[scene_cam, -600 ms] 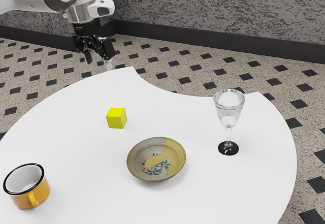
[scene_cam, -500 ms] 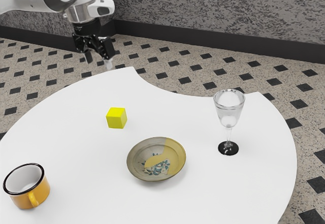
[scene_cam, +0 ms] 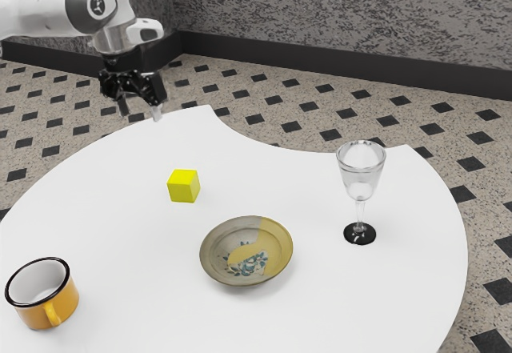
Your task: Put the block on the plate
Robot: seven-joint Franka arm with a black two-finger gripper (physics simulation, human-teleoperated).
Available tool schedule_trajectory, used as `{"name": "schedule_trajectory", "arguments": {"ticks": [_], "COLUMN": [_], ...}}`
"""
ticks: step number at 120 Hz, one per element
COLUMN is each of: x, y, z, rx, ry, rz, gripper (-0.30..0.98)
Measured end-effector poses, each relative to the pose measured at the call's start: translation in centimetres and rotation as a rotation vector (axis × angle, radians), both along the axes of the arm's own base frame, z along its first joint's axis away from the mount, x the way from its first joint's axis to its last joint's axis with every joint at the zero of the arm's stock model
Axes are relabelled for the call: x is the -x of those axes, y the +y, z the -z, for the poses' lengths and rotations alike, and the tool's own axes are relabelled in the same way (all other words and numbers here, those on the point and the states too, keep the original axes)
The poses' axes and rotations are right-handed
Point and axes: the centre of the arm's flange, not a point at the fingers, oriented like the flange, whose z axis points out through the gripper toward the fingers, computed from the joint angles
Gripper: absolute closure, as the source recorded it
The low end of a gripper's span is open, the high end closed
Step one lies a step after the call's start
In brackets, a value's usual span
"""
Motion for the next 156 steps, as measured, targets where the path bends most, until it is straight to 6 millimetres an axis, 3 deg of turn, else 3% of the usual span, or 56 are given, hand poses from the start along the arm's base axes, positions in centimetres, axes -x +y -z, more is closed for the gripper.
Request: {"name": "schedule_trajectory", "arguments": {"ticks": [6,26,48,61,88,102,118,156], "x": [-0.7,-4.5,-7.1,-9.6,-11.7,-12.2,-13.2,-13.3], "y": [1.4,3.4,6.6,6.1,4.0,3.6,3.6,4.0], "z": [1.7,7.5,13.6,15.3,20.3,22.4,23.5,27.2], "rx": [-0.001,-0.015,-0.010,-0.012,-0.008,-0.014,-0.032,-0.051], "ry": [0.014,0.034,0.040,0.006,0.023,0.024,-0.003,0.018], "rz": [-0.043,-0.130,-0.246,-0.263,-0.280,-0.290,-0.300,-0.329], "gripper": [0.00,0.00,0.00,0.00,0.00,0.00,0.00,0.00]}}
